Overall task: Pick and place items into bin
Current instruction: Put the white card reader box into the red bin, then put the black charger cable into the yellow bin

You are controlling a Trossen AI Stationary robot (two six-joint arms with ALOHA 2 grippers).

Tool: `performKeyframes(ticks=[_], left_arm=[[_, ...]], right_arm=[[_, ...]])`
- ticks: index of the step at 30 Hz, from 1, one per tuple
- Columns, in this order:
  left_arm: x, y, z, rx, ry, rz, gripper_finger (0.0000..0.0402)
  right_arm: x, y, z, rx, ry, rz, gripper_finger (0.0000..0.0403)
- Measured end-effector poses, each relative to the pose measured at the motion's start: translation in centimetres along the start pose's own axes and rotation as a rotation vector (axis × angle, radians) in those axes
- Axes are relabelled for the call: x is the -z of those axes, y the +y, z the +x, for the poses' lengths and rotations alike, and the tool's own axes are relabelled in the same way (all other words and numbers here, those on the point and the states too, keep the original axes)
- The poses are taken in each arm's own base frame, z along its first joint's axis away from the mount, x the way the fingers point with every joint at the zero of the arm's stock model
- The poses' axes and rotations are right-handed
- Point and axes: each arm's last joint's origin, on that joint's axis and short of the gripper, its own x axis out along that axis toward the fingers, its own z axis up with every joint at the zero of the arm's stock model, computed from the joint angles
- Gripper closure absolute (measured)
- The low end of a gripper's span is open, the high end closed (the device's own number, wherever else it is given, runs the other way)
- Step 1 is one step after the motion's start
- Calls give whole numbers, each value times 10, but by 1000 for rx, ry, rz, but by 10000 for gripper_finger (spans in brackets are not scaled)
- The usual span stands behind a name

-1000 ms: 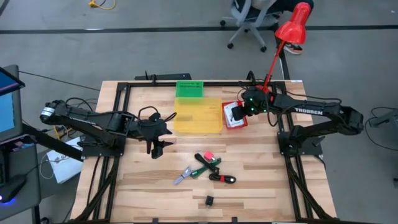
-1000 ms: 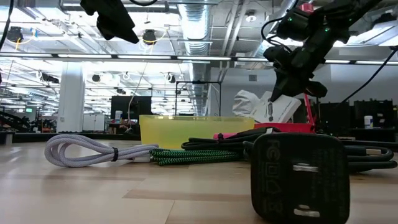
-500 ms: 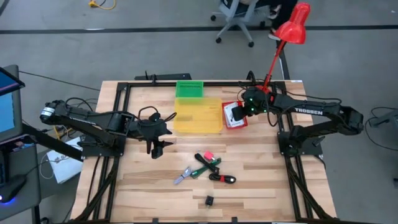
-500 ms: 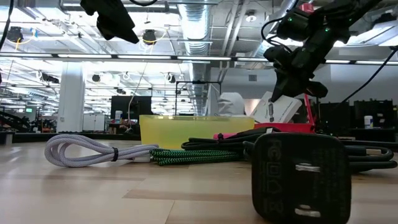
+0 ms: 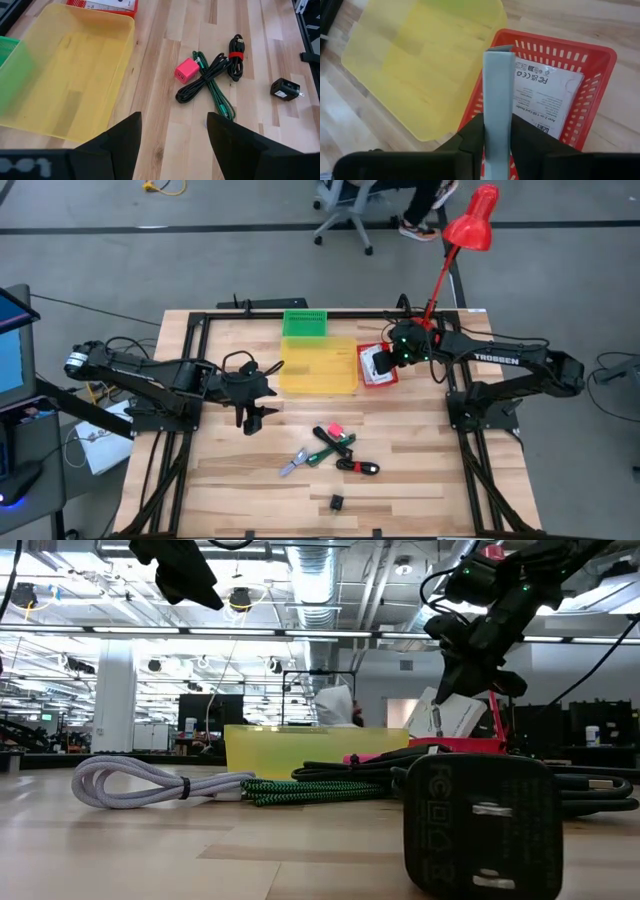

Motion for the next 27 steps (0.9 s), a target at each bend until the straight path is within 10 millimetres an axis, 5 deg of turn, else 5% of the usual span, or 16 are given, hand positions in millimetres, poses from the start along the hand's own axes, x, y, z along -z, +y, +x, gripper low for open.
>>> performKeyframes(ticks=[13, 27], left_arm=[[0, 0, 0, -1, 0, 0, 187], [2, 1, 0, -8, 22, 5, 187]], right_arm=[[-3, 2, 0, -15, -33, -69, 235], [-4, 1, 0, 23, -65, -69, 250]])
